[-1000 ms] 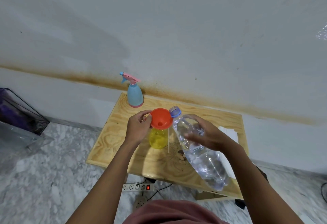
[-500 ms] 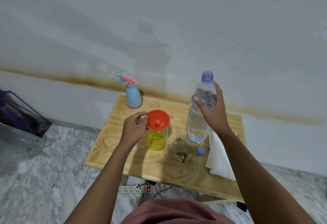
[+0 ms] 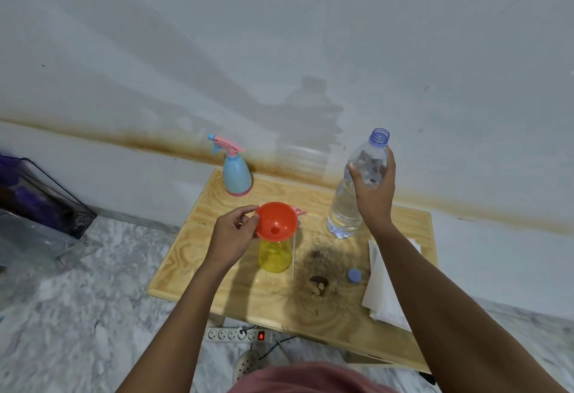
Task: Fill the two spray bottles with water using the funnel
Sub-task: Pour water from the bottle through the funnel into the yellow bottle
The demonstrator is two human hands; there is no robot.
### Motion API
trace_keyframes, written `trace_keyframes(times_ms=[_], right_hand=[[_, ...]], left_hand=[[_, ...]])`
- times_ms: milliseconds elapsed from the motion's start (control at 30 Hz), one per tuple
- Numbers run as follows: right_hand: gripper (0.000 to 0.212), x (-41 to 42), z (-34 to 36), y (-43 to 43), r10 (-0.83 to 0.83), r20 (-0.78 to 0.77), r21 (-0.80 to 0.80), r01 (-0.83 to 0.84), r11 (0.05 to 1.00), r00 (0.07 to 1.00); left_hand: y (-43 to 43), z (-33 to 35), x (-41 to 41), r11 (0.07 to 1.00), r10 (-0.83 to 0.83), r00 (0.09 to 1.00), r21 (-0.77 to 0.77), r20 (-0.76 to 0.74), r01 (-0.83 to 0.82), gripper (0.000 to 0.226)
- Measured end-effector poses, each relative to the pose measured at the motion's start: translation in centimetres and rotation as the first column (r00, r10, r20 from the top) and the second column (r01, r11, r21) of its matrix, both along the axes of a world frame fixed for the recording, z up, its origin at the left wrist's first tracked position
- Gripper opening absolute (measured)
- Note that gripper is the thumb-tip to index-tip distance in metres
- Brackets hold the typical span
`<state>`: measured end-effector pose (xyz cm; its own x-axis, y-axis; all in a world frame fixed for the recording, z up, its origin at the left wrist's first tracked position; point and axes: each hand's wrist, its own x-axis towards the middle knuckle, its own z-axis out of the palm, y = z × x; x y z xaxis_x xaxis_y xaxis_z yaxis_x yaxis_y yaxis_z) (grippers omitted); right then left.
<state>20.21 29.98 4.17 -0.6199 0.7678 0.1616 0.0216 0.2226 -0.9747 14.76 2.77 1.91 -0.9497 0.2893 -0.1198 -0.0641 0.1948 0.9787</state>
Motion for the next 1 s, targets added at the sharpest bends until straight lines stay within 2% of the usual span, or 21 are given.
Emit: trace_keyframes(times_ms=[233,433,500,600,667,700,767,867,900,967,1000], right_hand=[[0.090,0.8,0.0,0.3,0.014,0.049,0.027,-0.016,1.000,0.999],[0.099,1.9,0.4,0.2,-0.018,0.199,0.080,0.002,0.997,0.980],[0.090,2.6,0.3,-0.4,-0.074,0.183,0.101,0.056,0.993,0.980],[0.055,4.3,-0.8,-3.3,-0.291,0.050,0.222,0.274,0.936,0.955],[0.035,5.2,-1.7,-6.3,-0.328,0.005,0.290,0.313,0.904,0.945],[0.030,5.5,-1.9,-7.7,-0.280,0.026,0.301,0.260,0.917,0.960],[0.026,5.4,-2.3,-9.6,-0.081,0.145,0.261,0.041,0.964,0.986],[0.034,4.4,-2.0,-11.2,0.241,0.356,0.040,-0.273,0.961,0.903],[0.029,4.0,-1.7,-11.6,0.296,0.380,-0.040,-0.304,0.952,0.877],[0.004,3.5,-1.2,-12.0,0.296,0.378,-0.083,-0.286,0.955,0.877],[0.008,3.3,-1.0,-12.2,0.265,0.378,-0.061,-0.261,0.963,0.887]], left_hand=[[0.0,-0.1,0.1,1.000,0.002,1.000,0.021,0.025,-0.003,0.024],[-0.1,-0.1,0.3,0.999,0.003,1.000,0.032,0.030,-0.004,0.023],[-0.1,0.0,0.4,0.999,0.003,0.999,0.044,0.041,-0.005,0.023],[-0.1,0.0,0.3,0.998,0.006,0.998,0.061,0.056,-0.010,0.023],[-0.1,0.0,0.3,0.998,0.003,0.998,0.060,0.058,-0.006,0.022],[-0.1,0.1,0.3,0.998,0.000,0.998,0.060,0.058,-0.003,0.022],[-0.1,0.1,0.4,0.998,-0.008,0.999,0.057,0.052,0.005,0.023],[-0.2,-0.1,0.3,0.999,-0.020,0.999,0.041,0.040,0.018,0.024],[-0.2,-0.2,0.3,0.999,-0.026,0.999,0.040,0.041,0.024,0.024],[-0.3,-0.2,0.2,0.998,-0.043,0.998,0.054,0.051,0.040,0.024],[-0.3,-0.2,0.1,0.996,-0.054,0.997,0.069,0.055,0.050,0.025]])
